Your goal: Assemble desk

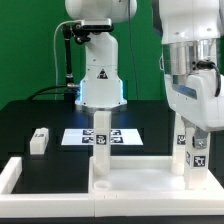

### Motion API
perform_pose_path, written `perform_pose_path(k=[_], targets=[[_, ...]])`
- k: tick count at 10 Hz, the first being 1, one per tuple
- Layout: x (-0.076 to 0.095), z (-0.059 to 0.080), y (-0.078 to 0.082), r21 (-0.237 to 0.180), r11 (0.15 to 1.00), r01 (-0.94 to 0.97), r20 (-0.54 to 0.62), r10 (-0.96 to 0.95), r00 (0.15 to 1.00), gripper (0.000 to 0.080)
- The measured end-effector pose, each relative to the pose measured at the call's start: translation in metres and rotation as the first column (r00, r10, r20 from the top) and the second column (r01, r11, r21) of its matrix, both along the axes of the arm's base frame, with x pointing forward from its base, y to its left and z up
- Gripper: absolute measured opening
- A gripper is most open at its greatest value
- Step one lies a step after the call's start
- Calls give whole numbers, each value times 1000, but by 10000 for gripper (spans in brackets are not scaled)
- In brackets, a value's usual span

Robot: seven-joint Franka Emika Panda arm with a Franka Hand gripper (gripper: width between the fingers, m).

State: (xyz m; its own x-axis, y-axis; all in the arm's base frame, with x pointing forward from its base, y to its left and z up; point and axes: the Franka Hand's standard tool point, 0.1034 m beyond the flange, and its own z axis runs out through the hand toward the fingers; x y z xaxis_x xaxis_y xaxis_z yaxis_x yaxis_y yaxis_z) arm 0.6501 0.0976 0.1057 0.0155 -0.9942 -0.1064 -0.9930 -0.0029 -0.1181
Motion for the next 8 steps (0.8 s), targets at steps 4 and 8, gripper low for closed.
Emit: perform_pose_path(k=[4,8], targets=[[1,-4,-1,-62,915,-398,42,401,915,637],[1,2,4,-136,716,-685,18,693,721,649]])
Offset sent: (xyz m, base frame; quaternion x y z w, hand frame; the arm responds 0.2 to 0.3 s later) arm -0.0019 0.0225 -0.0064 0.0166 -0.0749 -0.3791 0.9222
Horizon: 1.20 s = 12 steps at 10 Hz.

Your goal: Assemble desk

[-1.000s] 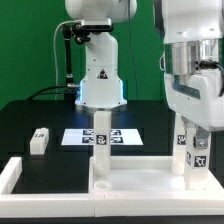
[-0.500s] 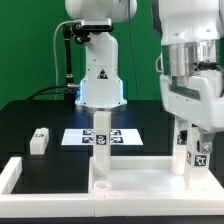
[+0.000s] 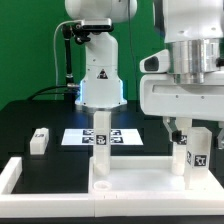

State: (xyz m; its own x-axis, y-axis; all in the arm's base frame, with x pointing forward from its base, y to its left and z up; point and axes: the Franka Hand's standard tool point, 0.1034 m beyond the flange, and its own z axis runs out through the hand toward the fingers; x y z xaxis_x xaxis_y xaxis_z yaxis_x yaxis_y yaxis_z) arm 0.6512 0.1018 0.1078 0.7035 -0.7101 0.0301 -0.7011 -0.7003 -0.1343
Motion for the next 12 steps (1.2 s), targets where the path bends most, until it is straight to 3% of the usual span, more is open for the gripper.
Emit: perform_pose_path(k=[1,2,3,4,6,8,10,11,12], targets=[[-2,2,13,-43,987,-157,2,157,988,649],[0,8,15,-78,929,-362,28,365,931,649],[1,10,13,-116,785,-609,24,615,788,649],[0,10,15,-116,757,-644,21,650,760,649],[0,9,13,-112,797,-594,20,599,800,638],[1,10,9,-100,864,-494,24,499,866,295],[2,8,3,-80,933,-352,24,354,935,297],[14,2,-17,-75,977,-199,11,201,980,294],[14,2,-17,-75,977,-199,11,201,980,297]])
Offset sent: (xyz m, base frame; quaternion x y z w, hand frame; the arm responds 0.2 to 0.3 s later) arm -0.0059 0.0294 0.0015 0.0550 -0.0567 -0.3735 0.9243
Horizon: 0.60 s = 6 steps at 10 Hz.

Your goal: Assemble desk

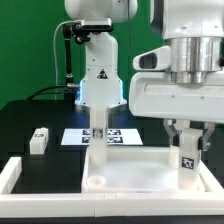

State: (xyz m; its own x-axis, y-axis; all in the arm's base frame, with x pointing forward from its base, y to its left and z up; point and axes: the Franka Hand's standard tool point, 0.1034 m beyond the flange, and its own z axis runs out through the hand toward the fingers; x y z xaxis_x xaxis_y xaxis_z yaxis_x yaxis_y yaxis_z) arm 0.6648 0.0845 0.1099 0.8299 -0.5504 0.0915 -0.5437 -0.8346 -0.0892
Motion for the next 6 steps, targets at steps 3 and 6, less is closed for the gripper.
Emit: perform_pose_path(k=[3,6], targets=[[0,0,0,0,1000,0,0,0,1000,298],[0,0,0,0,1000,0,0,0,1000,298]])
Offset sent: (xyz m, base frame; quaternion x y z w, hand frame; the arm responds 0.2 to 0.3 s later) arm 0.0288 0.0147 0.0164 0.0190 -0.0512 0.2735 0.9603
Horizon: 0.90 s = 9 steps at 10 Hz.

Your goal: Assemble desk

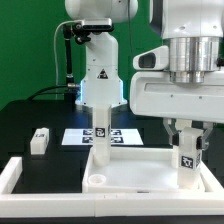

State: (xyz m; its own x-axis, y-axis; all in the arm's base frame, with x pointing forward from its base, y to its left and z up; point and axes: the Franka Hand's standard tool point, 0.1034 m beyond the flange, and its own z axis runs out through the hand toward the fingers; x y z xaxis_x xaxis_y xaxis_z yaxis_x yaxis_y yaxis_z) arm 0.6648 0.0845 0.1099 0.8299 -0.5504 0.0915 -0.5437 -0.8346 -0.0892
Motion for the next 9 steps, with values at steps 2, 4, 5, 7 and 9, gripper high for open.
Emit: perform_pose_path(k=[2,4,5,7,9], targets=[[0,0,0,0,1000,0,0,0,1000,298],[3,1,-5,16,988,151,-1,-151,988,298],[-5,1,-5,27,965,262,-13,-262,965,298],[-8,0,5,43,949,312,-9,-312,950,298],[-13,0,7,93,851,518,-26,-518,855,298]])
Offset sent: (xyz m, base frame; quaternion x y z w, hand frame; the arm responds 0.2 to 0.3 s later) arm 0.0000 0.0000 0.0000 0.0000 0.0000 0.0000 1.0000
